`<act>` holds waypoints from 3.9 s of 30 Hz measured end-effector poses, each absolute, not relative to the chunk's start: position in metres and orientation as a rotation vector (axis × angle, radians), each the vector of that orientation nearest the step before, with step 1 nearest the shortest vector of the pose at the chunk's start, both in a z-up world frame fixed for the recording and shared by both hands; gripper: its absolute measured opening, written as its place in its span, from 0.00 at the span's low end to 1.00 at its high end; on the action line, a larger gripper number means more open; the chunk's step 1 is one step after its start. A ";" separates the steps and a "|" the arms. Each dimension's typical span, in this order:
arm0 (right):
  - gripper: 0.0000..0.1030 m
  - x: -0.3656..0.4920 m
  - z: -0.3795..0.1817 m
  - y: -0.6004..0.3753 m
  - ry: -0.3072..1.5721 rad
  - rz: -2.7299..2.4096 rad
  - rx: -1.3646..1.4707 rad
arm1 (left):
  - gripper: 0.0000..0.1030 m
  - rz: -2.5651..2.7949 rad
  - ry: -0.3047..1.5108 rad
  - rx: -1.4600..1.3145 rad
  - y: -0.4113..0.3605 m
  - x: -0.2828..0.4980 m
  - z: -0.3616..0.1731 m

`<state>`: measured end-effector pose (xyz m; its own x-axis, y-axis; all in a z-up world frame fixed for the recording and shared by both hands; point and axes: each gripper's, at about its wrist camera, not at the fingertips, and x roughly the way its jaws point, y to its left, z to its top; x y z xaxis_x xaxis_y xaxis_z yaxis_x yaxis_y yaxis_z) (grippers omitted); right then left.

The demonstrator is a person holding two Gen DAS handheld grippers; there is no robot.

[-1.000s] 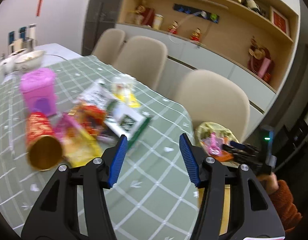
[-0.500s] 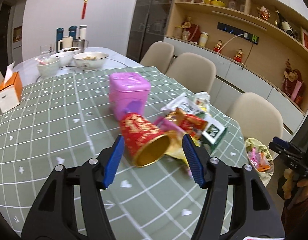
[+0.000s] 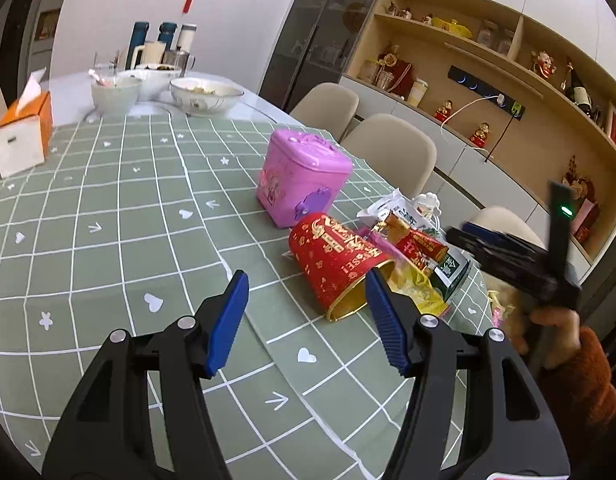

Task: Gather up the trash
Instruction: 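Move both grippers back over the trash on the table, then grasp the white-green SATINE milk carton with the right gripper, then grasp the pink-yellow chip bag with the left gripper while the right holds the carton, then lift the chip bag and milk carton and carry them to the trash bag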

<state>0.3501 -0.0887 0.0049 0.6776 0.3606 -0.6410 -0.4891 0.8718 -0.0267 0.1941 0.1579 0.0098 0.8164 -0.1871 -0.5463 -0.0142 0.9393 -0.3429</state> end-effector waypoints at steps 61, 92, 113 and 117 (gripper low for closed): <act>0.15 0.250 0.002 -0.151 0.728 0.514 0.000 | 0.21 -0.080 0.888 -0.241 0.100 0.246 -0.027; 0.51 0.253 -0.007 -0.132 0.845 0.334 0.015 | 0.07 -0.362 0.779 -0.163 0.091 0.226 -0.015; 0.52 0.273 -0.028 -0.126 0.854 0.426 0.135 | 0.07 -0.340 0.783 -0.162 0.093 0.220 -0.011; 0.52 0.285 -0.039 -0.119 0.920 0.409 0.109 | 0.07 -0.340 0.787 -0.172 0.097 0.221 -0.011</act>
